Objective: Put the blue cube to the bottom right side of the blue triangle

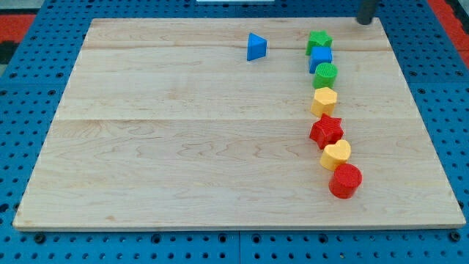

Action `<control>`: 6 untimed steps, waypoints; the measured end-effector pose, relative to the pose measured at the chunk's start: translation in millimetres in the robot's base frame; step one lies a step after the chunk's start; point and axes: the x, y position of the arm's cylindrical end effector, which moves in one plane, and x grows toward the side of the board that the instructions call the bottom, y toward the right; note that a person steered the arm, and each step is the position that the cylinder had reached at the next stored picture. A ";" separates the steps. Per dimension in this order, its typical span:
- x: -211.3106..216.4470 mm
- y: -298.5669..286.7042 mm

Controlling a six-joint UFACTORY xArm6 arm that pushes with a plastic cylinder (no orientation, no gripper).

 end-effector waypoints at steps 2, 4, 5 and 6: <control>58.8 -20.9; 74.3 -70.0; 79.5 -64.8; 87.5 -78.2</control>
